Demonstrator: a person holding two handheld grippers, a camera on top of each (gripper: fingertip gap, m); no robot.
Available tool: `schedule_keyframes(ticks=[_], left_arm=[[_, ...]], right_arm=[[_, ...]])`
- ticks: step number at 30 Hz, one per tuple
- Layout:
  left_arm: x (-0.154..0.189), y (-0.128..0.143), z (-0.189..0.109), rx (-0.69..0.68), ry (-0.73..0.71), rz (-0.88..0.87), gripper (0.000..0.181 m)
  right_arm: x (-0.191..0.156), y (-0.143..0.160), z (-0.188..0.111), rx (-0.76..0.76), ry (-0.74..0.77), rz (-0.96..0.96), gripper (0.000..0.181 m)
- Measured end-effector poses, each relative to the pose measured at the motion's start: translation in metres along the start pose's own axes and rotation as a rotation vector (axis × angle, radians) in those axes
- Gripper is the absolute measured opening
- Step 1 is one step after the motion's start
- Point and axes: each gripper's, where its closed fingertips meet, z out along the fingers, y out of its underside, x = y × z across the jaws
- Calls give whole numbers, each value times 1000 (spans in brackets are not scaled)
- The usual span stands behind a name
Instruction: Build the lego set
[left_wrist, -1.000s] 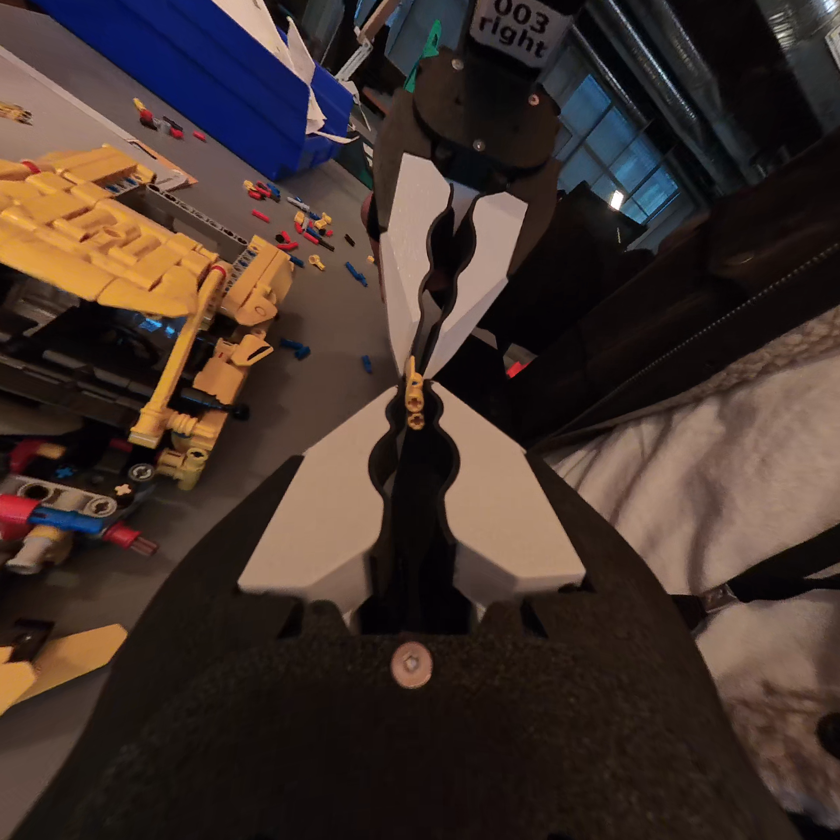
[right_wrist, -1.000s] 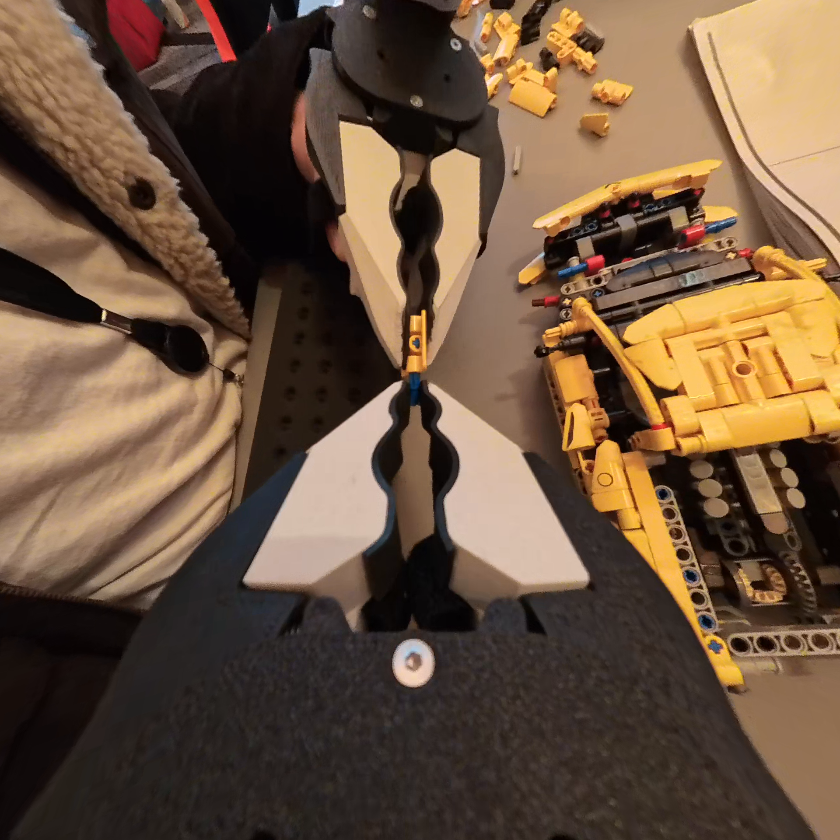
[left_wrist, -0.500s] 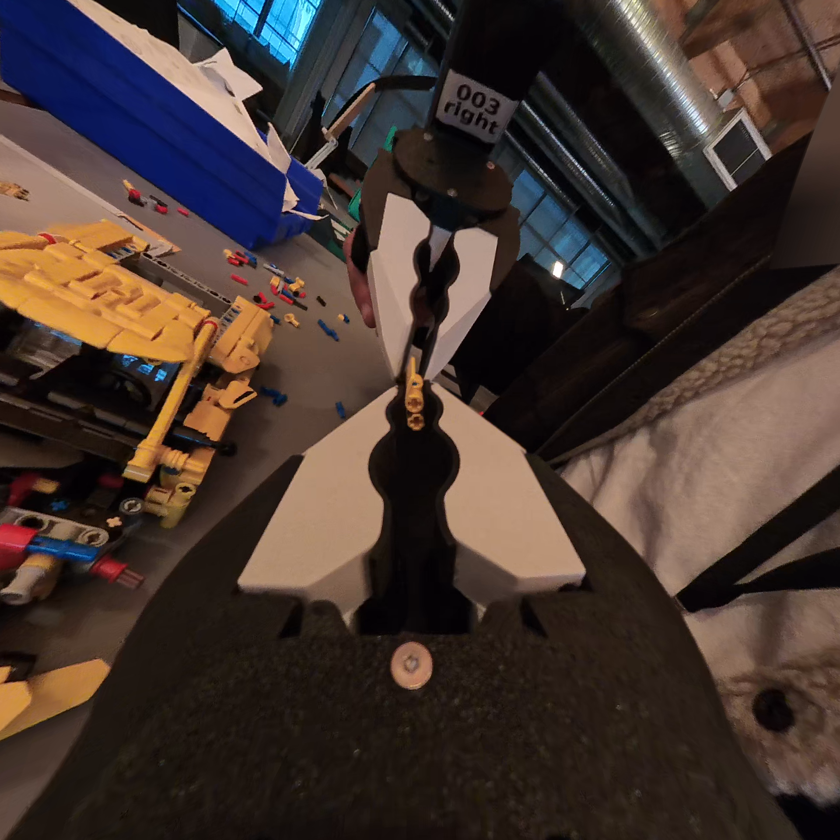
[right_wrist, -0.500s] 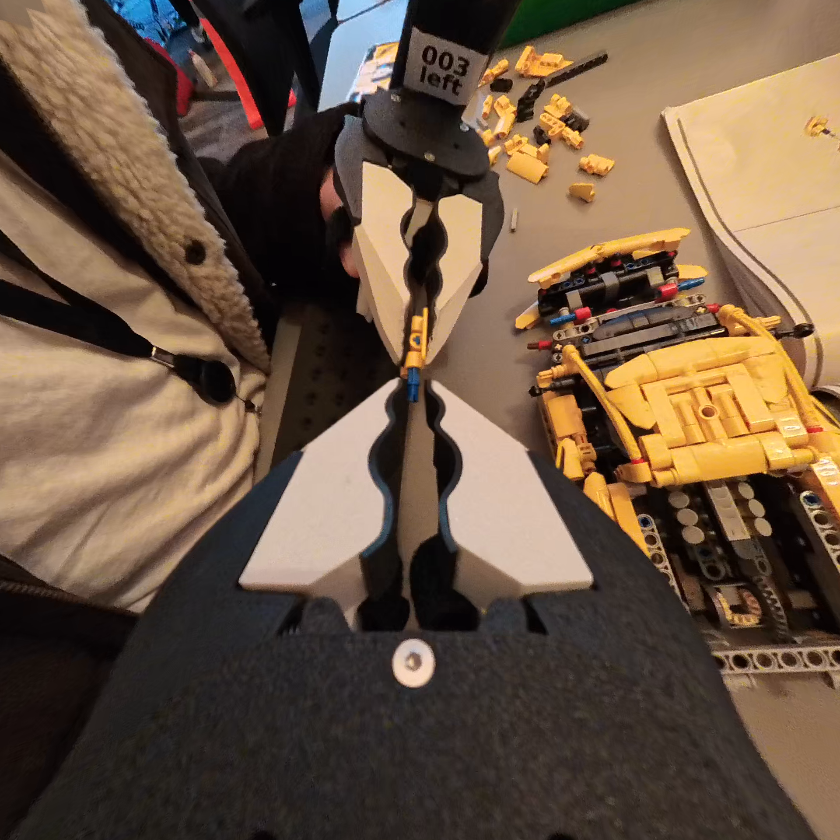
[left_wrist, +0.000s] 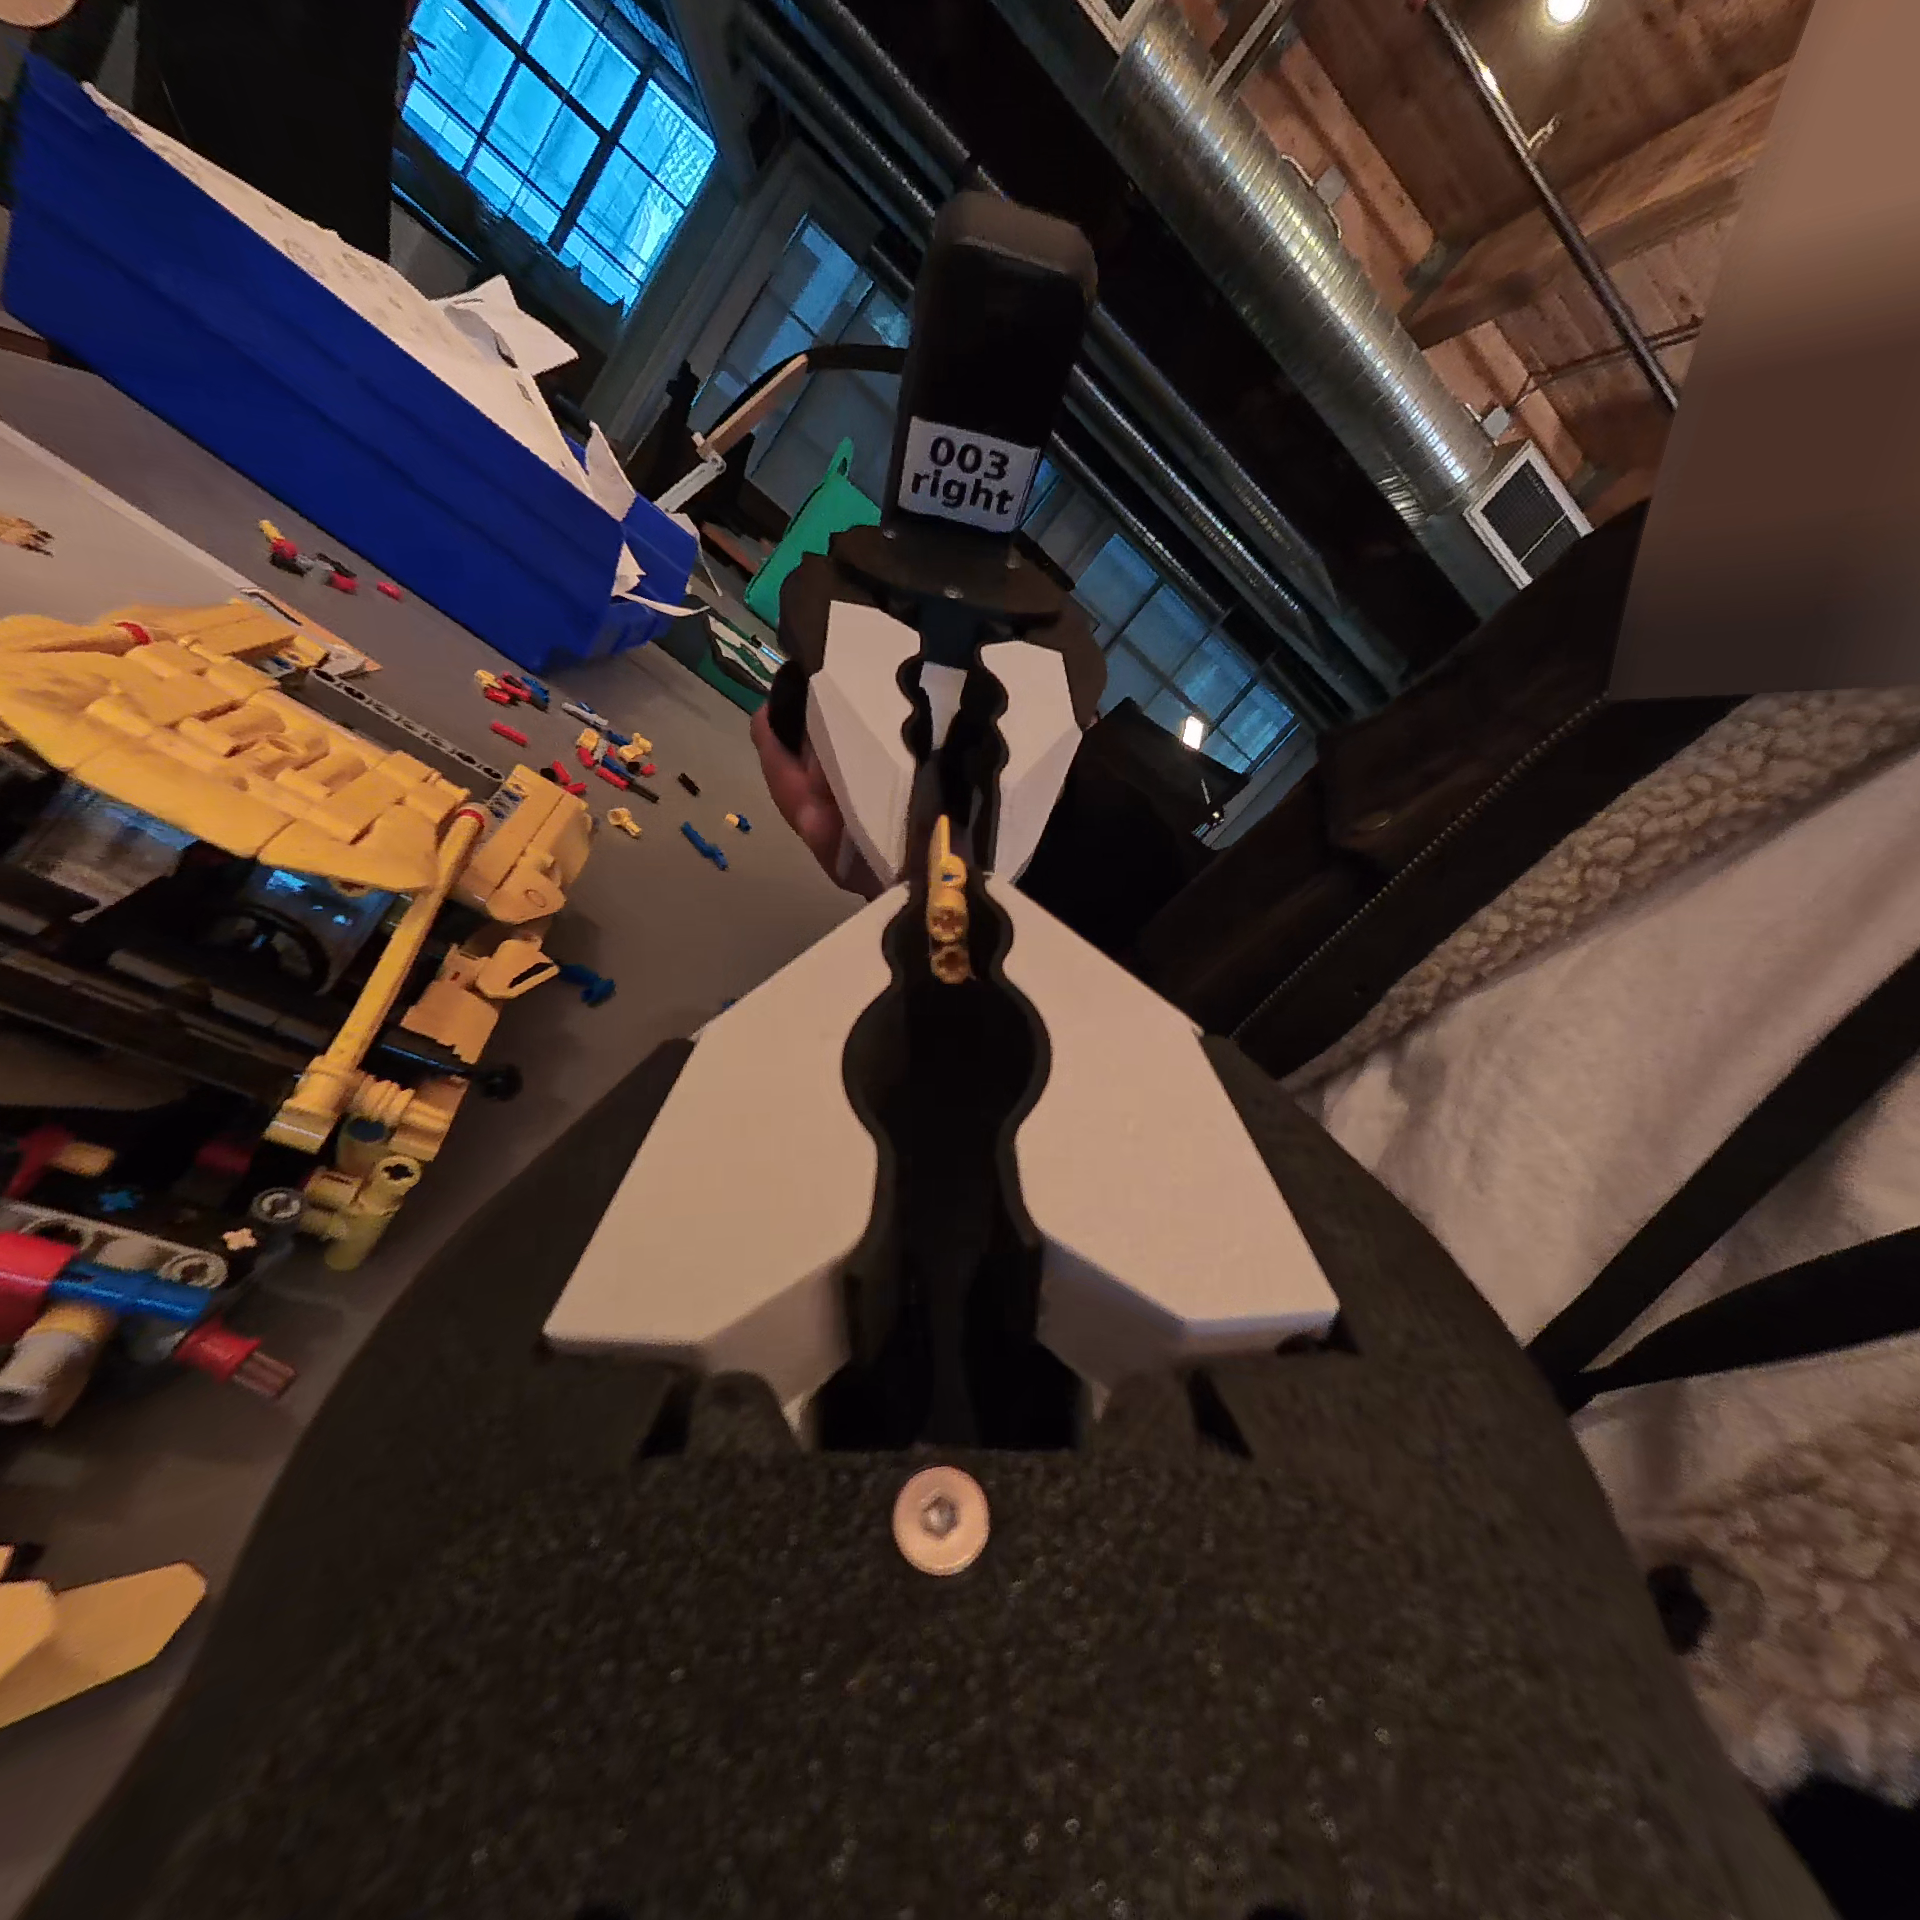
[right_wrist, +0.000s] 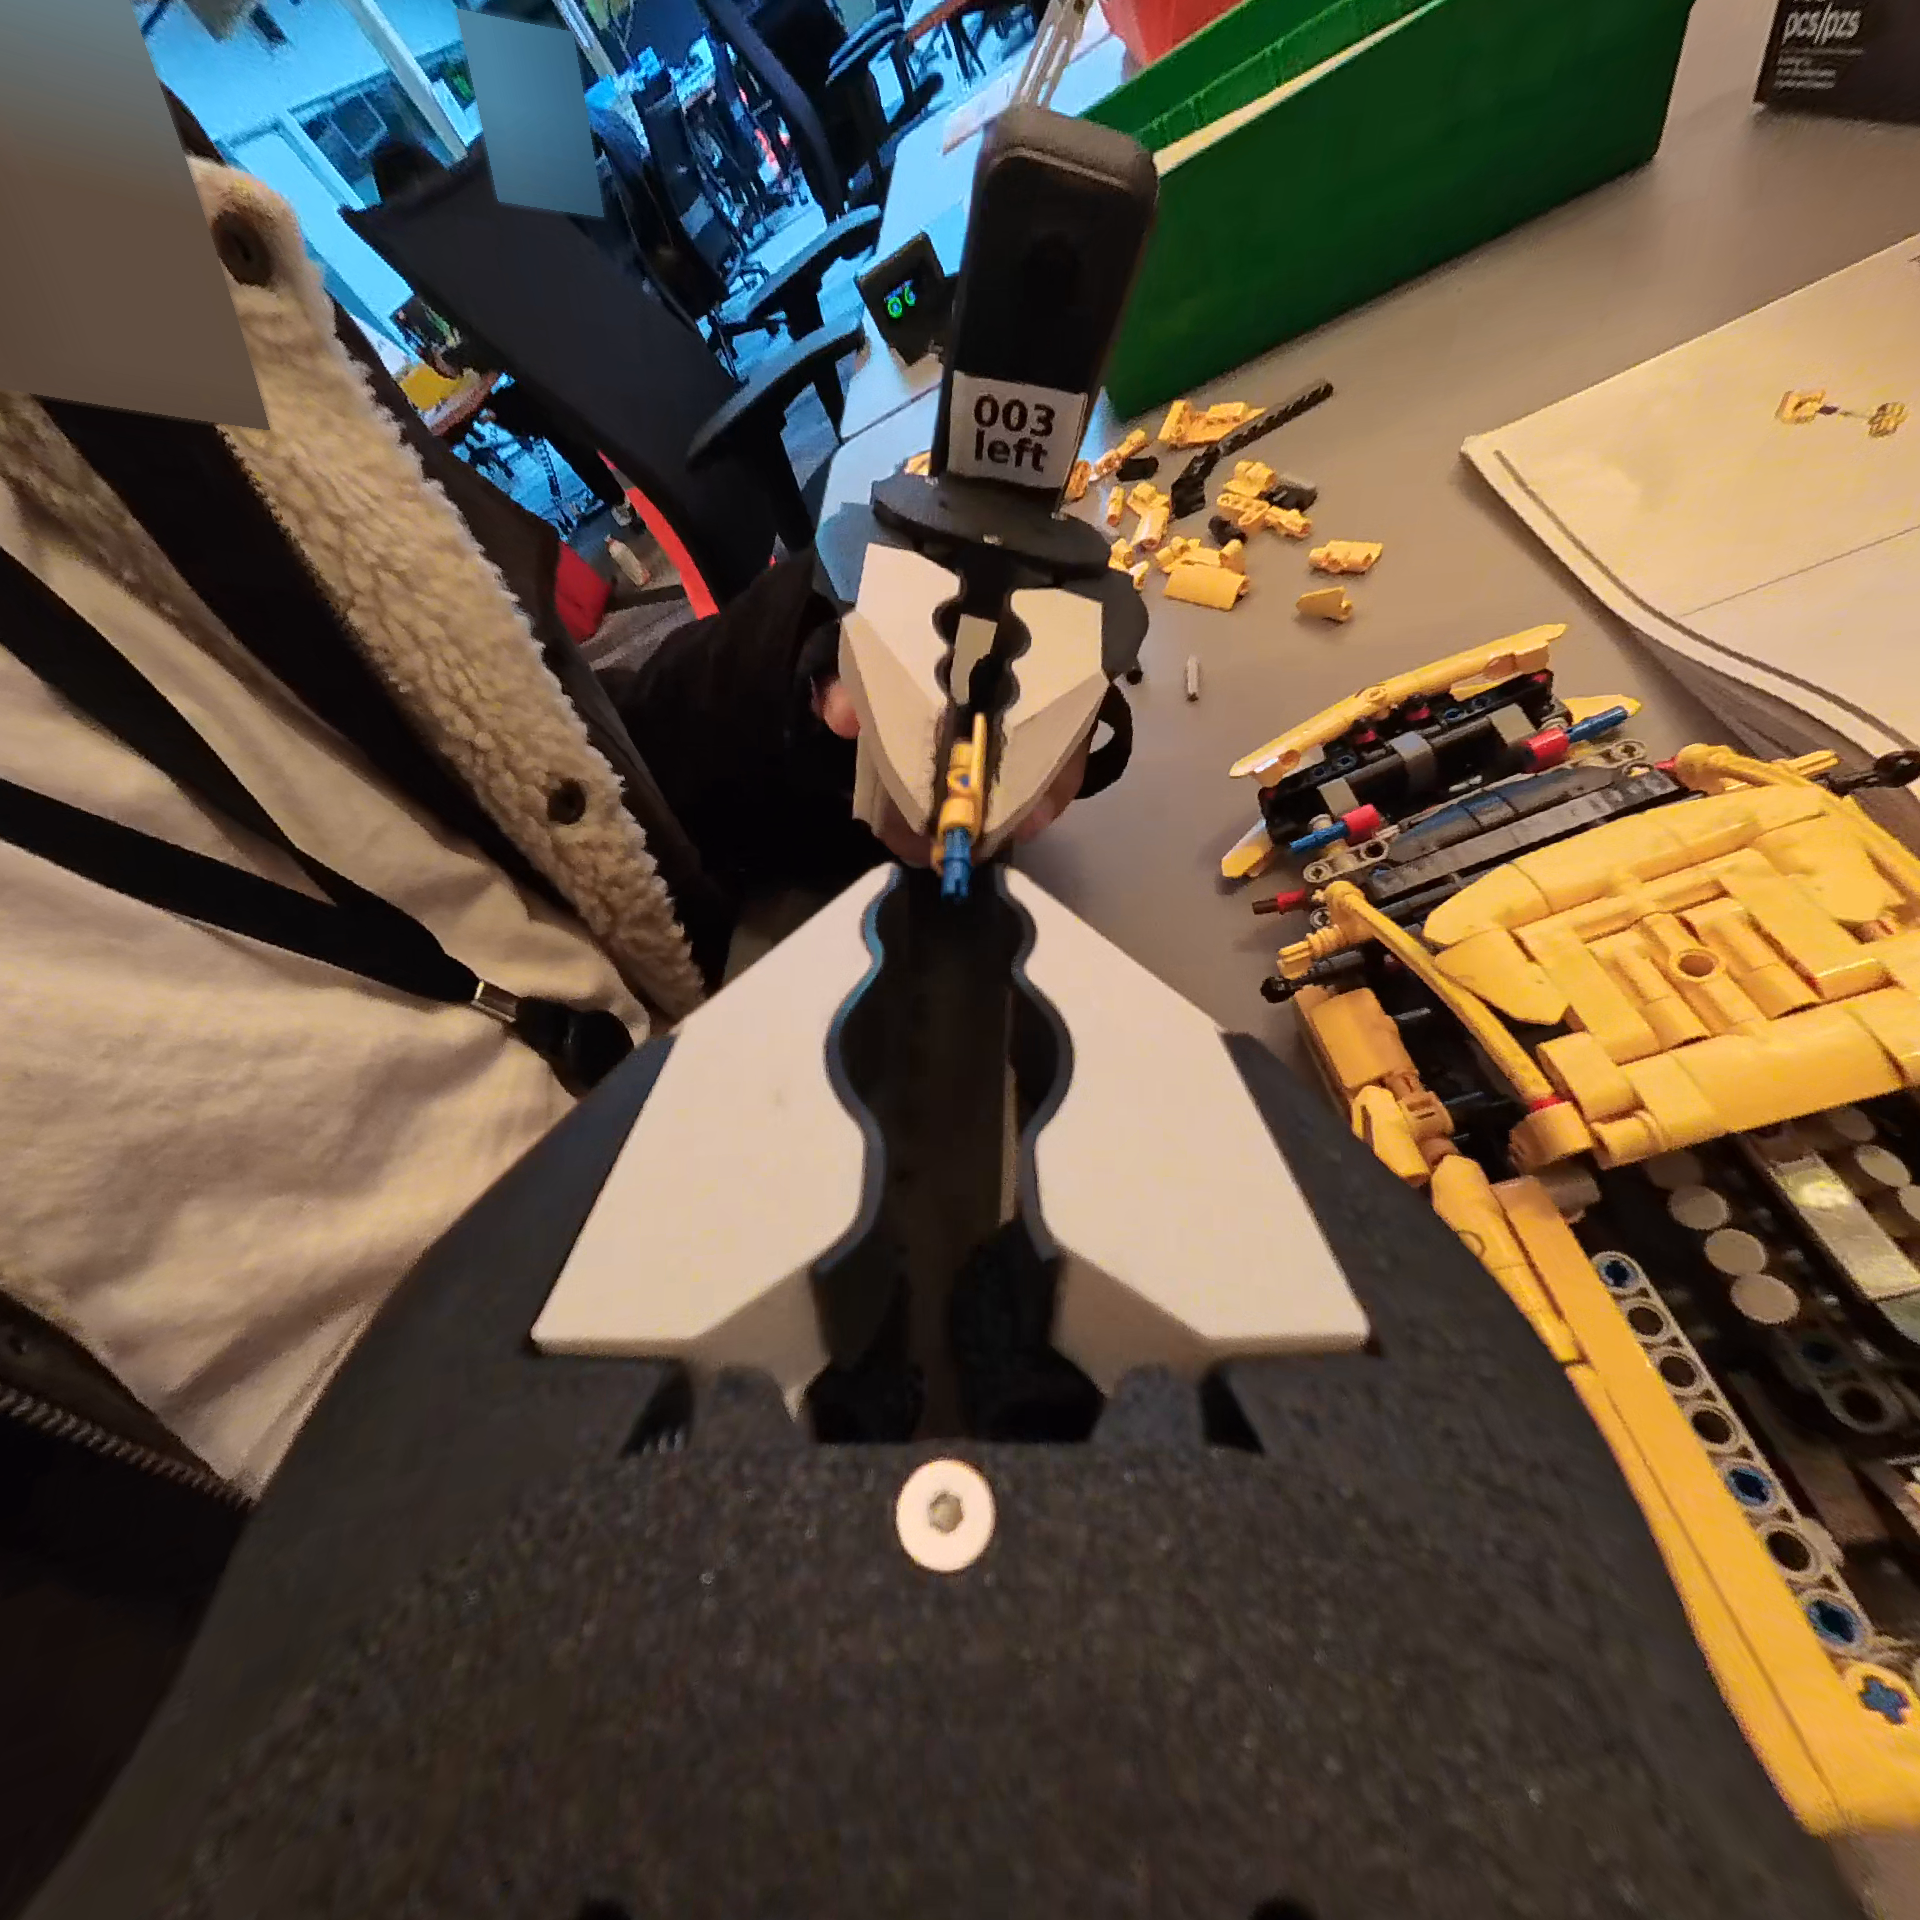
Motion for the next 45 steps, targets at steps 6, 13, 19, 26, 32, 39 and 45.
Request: schedule_keyframes(ticks=[6, 13, 19, 26, 32, 39, 45], left_arm=[[2, 7, 3, -36, -1, 28, 7], [4, 27, 8, -145, 0, 67, 7], [-5, 27, 9, -154, -65, 85, 6], [-8, 28, 11, -163, -83, 91, 7], [-9, 34, 15, -205, -91, 92, 7], [-11, 20, 8, -123, -117, 94, 7], [-11, 22, 9, -130, -111, 81, 7]], right_arm=[[-3, 6, -3, -51, 3, -16, 3], [-8, 27, -5, -244, -22, -52, 2], [0, 30, -3, -241, 35, -35, 2], [3, 29, -1, -234, 78, -59, 2], [4, 39, -12, -271, 105, -46, 5], [46, 111, -100, -407, 481, -80, 17], [43, 150, -101, -387, 517, -167, 19]])
